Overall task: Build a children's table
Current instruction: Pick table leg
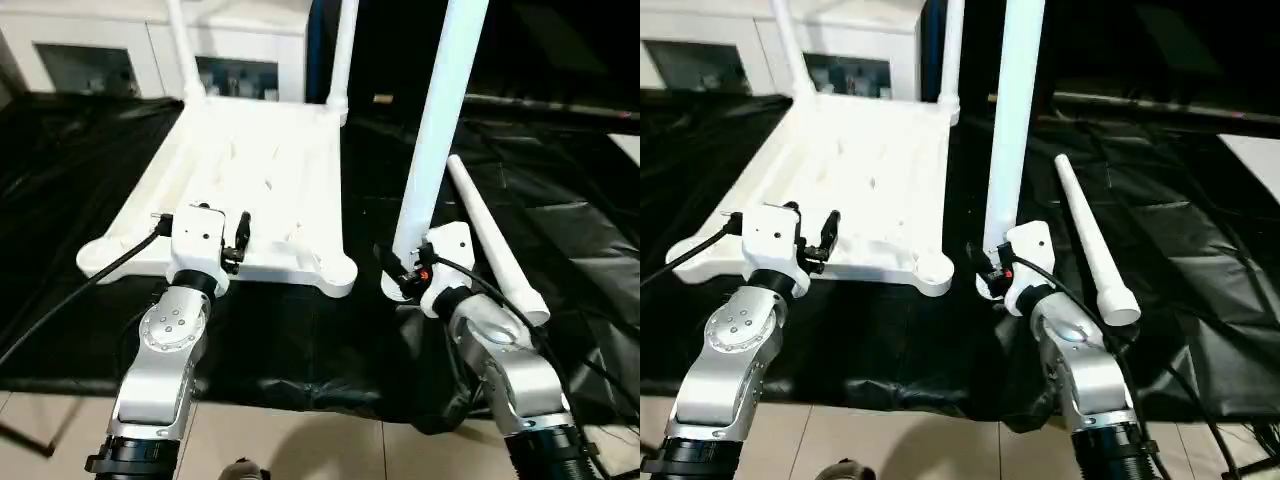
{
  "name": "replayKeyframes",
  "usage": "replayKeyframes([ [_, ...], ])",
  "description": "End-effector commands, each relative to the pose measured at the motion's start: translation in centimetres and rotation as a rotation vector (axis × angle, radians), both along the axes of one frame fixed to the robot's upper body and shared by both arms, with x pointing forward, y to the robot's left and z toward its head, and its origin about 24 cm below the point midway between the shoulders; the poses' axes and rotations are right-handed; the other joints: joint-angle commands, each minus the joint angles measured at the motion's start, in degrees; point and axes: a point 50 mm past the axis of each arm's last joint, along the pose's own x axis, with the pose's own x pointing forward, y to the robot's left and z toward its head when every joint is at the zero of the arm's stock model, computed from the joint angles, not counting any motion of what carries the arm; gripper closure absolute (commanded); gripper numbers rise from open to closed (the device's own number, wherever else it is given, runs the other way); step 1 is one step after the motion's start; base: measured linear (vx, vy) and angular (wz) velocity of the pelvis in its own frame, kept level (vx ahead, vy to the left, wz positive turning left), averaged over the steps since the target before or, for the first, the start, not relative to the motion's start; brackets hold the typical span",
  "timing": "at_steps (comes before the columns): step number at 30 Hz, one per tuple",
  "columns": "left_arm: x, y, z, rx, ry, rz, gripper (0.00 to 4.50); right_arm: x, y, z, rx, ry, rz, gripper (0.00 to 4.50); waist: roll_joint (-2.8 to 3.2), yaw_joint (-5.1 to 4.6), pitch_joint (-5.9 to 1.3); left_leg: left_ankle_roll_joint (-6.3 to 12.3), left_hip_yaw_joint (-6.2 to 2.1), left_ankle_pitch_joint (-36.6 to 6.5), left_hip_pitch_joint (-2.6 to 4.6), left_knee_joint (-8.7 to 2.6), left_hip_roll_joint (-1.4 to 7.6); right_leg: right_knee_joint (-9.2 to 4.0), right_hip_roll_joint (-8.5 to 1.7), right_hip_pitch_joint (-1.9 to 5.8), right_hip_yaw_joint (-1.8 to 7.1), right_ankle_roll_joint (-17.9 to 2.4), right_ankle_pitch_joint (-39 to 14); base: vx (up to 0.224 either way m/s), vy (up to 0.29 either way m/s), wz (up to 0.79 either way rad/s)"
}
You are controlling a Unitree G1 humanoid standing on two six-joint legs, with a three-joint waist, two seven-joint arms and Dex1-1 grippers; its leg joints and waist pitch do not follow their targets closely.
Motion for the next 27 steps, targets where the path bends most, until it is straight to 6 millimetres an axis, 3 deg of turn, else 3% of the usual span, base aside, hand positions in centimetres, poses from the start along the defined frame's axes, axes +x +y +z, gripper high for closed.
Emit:
replayKeyframes([
  [1,0.07,0.08,-0.09,-0.011,0.003,0.004,1.34,0.16,0.07,0.15,-0.024,-0.017,0.027,2.57,-0.18,-0.53,-2.99,-4.52,-1.33,-34.1,3.01,-5.52,2.56,-6.05,-3.61,1.61,3.07,-4.0,-27.4,0.000,0.000,0.00],
  [2,0.08,0.12,-0.11,-0.015,0.004,0.003,1.34,0.10,0.39,-0.02,-0.041,-0.008,0.053,2.57,-0.24,-0.66,-2.90,-4.27,-1.27,-34.9,3.14,-5.49,2.44,-6.31,-3.53,1.66,3.01,-3.6,-28.9,0.000,0.000,0.00],
  [3,0.08,0.13,-0.11,-0.015,0.004,0.003,1.34,0.06,0.60,-0.04,-0.045,-0.012,0.067,2.57,-0.91,0.03,-2.39,-1.67,-2.59,-35.5,-0.76,-6.28,0.78,-6.62,-4.89,4.86,0.76,-1.7,-34.5,0.000,0.000,0.00],
  [4,0.09,0.12,-0.12,-0.016,0.003,0.003,1.34,0.04,0.75,-0.06,-0.034,-0.012,0.067,2.57,0.21,-0.57,-2.07,-1.28,-2.74,-39.9,-0.91,-6.34,0.37,-6.86,-5.08,5.85,-0.39,-0.2,-42.5,-0.002,0.015,0.19],
  [5,0.09,0.12,-0.12,-0.016,0.003,0.003,1.34,0.06,0.74,-0.06,-0.029,-0.012,0.060,2.57,0.71,-0.78,-2.19,-1.26,-2.81,-39.6,-0.86,-5.87,0.24,-6.86,-5.41,6.29,-0.32,-0.9,-43.2,0.020,0.009,0.45],
  [6,0.09,0.12,-0.13,-0.017,0.004,0.003,1.34,0.06,0.74,-0.14,-0.013,-0.001,0.054,2.57,0.37,-1.21,-2.12,-0.68,-3.00,-36.9,-0.53,-4.70,-0.03,-8.30,-6.41,6.52,-0.71,-1.7,-45.2,0.020,0.009,0.45],
  [7,0.09,0.12,-0.14,-0.017,0.004,0.003,1.34,0.05,0.74,-0.19,-0.001,0.007,0.052,2.57,0.24,-1.28,-1.98,-0.36,-3.02,-35.7,-0.32,-4.16,-0.16,-8.97,-6.77,6.64,-1.02,-2.0,-46.2,0.044,0.003,0.45],
  [8,0.10,0.13,-0.15,-0.021,0.005,0.004,1.34,0.05,0.62,-0.16,-0.017,0.003,0.043,2.57,0.38,-1.95,-2.17,-2.81,-2.67,-39.1,6.91,-2.60,1.80,-9.99,-4.98,2.19,-0.16,-4.2,-41.2,0.023,0.012,0.18],
  [9,0.10,0.13,-0.15,-0.021,0.005,0.004,1.34,0.05,0.61,-0.15,-0.018,0.003,0.043,2.57,1.06,-2.50,-1.52,-4.16,-3.32,-44.3,5.61,-5.17,2.62,-8.36,-2.55,3.40,-0.56,-4.3,-34.6,0.023,0.012,0.18],
  [10,0.11,0.12,-0.16,-0.023,0.005,0.004,1.34,0.06,0.57,-0.12,-0.024,-0.002,0.043,2.57,0.81,-2.90,-1.86,-5.02,-3.77,-48.3,6.35,-6.11,3.15,-7.09,-2.22,3.33,0.19,-4.8,-29.2,0.000,0.000,0.00],
  [11,0.15,0.10,-0.17,-0.027,0.006,0.001,1.34,0.06,0.50,-0.08,-0.028,-0.006,0.043,2.57,0.87,-2.91,-1.89,-5.15,-3.85,-48.5,6.27,-6.34,3.10,-6.85,-2.28,3.51,0.60,-5.3,-27.6,0.069,0.023,-0.04],
  [12,0.17,0.07,-0.17,-0.028,0.005,-0.001,1.34,0.05,0.46,-0.09,-0.030,-0.008,0.042,2.57,0.62,-3.04,-2.24,-4.49,-3.40,-46.2,6.16,-6.35,2.71,-6.95,-2.69,3.74,1.51,-6.5,-25.7,0.069,0.023,-0.04],
  [13,0.21,0.02,-0.15,-0.029,0.004,-0.006,1.34,0.04,0.36,-0.10,-0.035,-0.009,0.038,2.57,0.40,-2.82,-2.60,-3.06,-2.55,-40.6,4.90,-6.07,2.03,-7.21,-3.20,4.87,2.46,-7.5,-25.2,0.075,0.015,-0.06],
  [15,0.24,-0.06,-0.16,-0.029,0.005,-0.010,1.34,0.05,0.25,-0.11,-0.040,-0.011,0.034,2.57,0.22,-2.54,-3.24,-1.02,-1.64,-33.0,3.52,-5.86,1.59,-7.16,-3.48,6.36,3.05,-8.3,-23.1,0.097,0.006,-0.09],
  [16,0.27,-0.15,-0.18,-0.031,0.007,-0.016,1.34,0.07,0.19,-0.12,-0.042,-0.013,0.031,2.57,0.10,-2.00,-4.01,2.29,-0.57,-22.0,2.65,-5.41,1.18,-6.78,-3.20,7.21,3.29,-9.3,-17.1,0.088,-0.003,-0.04],
  [17,0.27,-0.15,-0.18,-0.031,0.007,-0.016,1.34,0.07,0.18,-0.12,-0.042,-0.013,0.031,2.57,0.12,-1.93,-4.14,3.20,-0.43,-19.8,2.74,-5.27,1.19,-6.61,-3.04,7.13,3.21,-9.6,-15.6,0.079,-0.008,-0.01],
  [18,0.28,-0.17,-0.19,-0.031,0.008,-0.017,1.34,0.08,0.16,-0.13,-0.042,-0.013,0.030,2.57,0.13,-2.02,-4.28,4.64,-0.35,-15.4,2.37,-5.01,1.08,-6.25,-2.74,7.59,2.97,-10.0,-12.7,0.079,-0.008,-0.01],
  [19,0.29,-0.20,-0.19,-0.031,0.007,-0.017,1.34,0.08,0.13,-0.14,-0.042,-0.013,0.029,2.57,0.17,-1.98,-4.42,5.32,-0.30,-13.7,2.52,-4.84,1.00,-6.05,-2.58,7.59,2.88,-10.2,-11.0,0.100,-0.007,-0.02],
  [20,0.32,-0.21,-0.19,-0.032,0.007,-0.016,1.34,0.09,0.10,-0.16,-0.040,-0.012,0.028,2.57,0.12,-2.09,-4.64,7.55,-0.32,-9.5,2.83,-4.40,0.85,-5.33,-2.12,7.63,2.64,-11.2,-6.4,0.107,-0.008,0.02],
  [21,0.34,-0.21,-0.19,-0.032,0.007,-0.016,1.34,0.10,0.10,-0.16,-0.037,-0.011,0.028,2.57,0.09,-2.09,-4.72,8.50,-0.35,-8.2,3.05,-4.24,0.81,-5.09,-1.99,7.58,2.57,-11.4,-4.9,0.107,-0.008,0.02],
  [23,0.41,-0.16,-0.16,-0.032,0.005,-0.015,1.34,-0.02,0.28,-0.35,-0.072,-0.008,0.068,2.57,0.06,-2.14,-5.02,13.17,-0.76,-2.0,3.63,-3.51,0.64,-3.95,-1.45,7.38,2.16,-12.2,0.6,0.116,-0.005,0.03],
  [24,0.41,-0.16,-0.16,-0.032,0.005,-0.015,1.34,-0.02,0.28,-0.35,-0.072,-0.008,0.068,2.57,0.13,-2.17,-5.04,14.28,-0.86,-0.8,3.80,-3.33,0.63,-3.77,-1.36,7.26,2.05,-12.2,1.1,0.110,-0.005,0.03],
  [25,0.39,-0.09,-0.12,-0.031,0.003,-0.012,1.34,-0.17,0.54,-0.43,-0.090,-0.018,0.099,2.57,0.11,-0.68,-4.92,20.29,-1.41,1.6,-1.77,-1.45,-2.46,-6.38,-4.03,11.93,-0.03,-7.3,2.3,0.069,0.010,0.25],
  [26,0.40,-0.04,-0.09,-0.031,0.002,-0.011,1.34,-0.13,0.53,-0.44,-0.068,-0.012,0.082,2.57,0.80,-1.45,-5.11,21.59,-2.56,4.1,-0.47,-1.32,-1.61,-6.08,-3.68,11.23,-1.18,-4.8,0.9,0.061,0.013,0.48],
  [27,0.40,-0.04,-0.09,-0.031,0.002,-0.011,1.34,-0.13,0.53,-0.44,-0.068,-0.012,0.082,2.57,0.80,-1.45,-5.11,21.59,-2.56,4.1,-0.47,-1.32,-1.61,-6.08,-3.68,11.23,-1.18,-4.8,0.9,0.061,0.013,0.48],
])
